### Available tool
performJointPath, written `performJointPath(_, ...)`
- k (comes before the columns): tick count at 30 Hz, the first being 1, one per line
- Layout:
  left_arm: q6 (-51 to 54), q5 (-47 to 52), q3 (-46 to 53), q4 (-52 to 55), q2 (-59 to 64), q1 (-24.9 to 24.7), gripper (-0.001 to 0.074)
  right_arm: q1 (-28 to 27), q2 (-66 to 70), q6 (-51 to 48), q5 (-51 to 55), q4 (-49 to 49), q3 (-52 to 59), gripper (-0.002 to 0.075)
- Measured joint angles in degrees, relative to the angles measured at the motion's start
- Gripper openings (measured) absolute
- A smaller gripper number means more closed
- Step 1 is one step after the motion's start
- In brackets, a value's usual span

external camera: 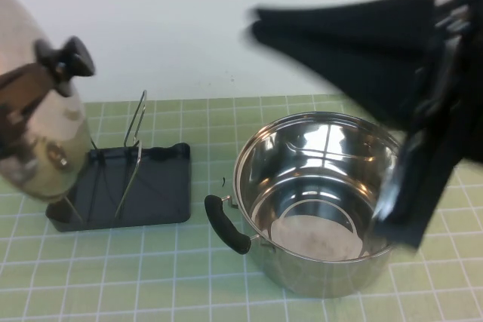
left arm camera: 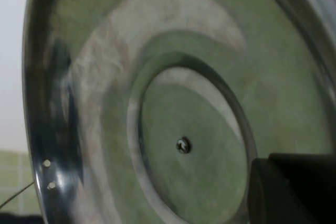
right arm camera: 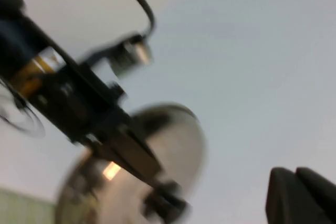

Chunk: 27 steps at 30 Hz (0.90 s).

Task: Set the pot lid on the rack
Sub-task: Place the pot lid on the pot rack

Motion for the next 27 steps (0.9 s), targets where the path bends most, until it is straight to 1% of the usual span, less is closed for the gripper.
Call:
performJointPath(4, 4.24, -1.45, -3.5, 0.67, 10.67, 0.0, 0.0108, 0.0, -4.87, 8.86, 13.93, -8.81, 0.53, 0.0007)
performJointPath(9, 10.17, -3.07, -6.24, 1.04, 20.51, 0.0, 0.0108, 0.0, -9.85, 11.41, 21.8, -11.0, 2.73, 0.0006)
performJointPath(12, 13.38, -3.17, -7.37, 1.08, 24.32, 0.0, 0.0108, 0.0, -11.83, 11.79, 23.77, -11.28, 4.78, 0.0004)
performJointPath(19, 20.31, -3.31, -7.91, 1.08, 30.91, 0.0, 0.0108, 0.0, -12.38, 12.56, 24.76, -11.28, 8.98, 0.0002)
performJointPath(27, 24.38, -3.31, -8.01, 0.63, 37.08, 0.0, 0.0108, 0.0, -12.38, 13.29, 25.17, -11.28, 9.21, 0.0001)
